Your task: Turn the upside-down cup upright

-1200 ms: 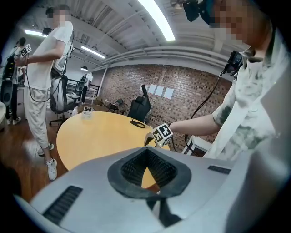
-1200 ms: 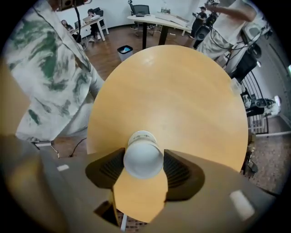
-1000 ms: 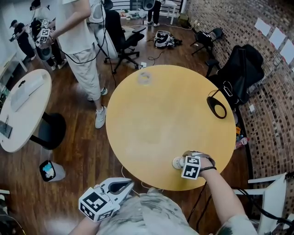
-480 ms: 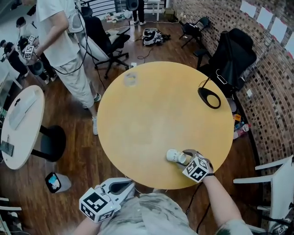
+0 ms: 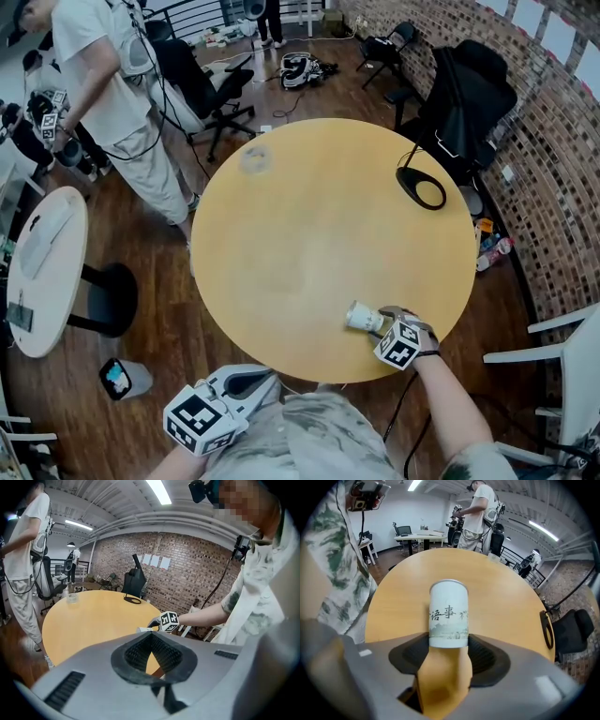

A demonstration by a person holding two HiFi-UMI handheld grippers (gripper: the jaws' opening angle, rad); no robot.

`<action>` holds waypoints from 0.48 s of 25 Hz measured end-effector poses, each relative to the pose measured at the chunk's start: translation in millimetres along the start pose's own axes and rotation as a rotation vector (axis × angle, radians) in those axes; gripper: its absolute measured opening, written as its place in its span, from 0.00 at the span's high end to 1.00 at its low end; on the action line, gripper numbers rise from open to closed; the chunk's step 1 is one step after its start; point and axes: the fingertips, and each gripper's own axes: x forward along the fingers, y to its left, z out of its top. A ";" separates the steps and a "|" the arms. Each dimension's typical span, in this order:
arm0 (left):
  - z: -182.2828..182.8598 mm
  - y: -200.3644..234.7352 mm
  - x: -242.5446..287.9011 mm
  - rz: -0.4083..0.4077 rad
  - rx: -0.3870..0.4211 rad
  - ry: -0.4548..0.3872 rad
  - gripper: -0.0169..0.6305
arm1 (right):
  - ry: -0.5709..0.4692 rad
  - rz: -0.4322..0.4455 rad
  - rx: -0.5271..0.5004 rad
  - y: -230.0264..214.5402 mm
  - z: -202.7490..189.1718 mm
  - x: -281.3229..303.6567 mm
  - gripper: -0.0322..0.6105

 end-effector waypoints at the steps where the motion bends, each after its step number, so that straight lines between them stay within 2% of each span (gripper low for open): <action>1: -1.1 -0.6 0.2 0.003 -0.001 0.000 0.96 | 0.003 0.001 -0.003 0.6 -0.7 1.2 0.55; 12: -4.1 -4.5 -4.4 0.023 -0.007 -0.008 0.96 | 0.043 0.038 -0.005 3.3 -5.9 1.8 0.52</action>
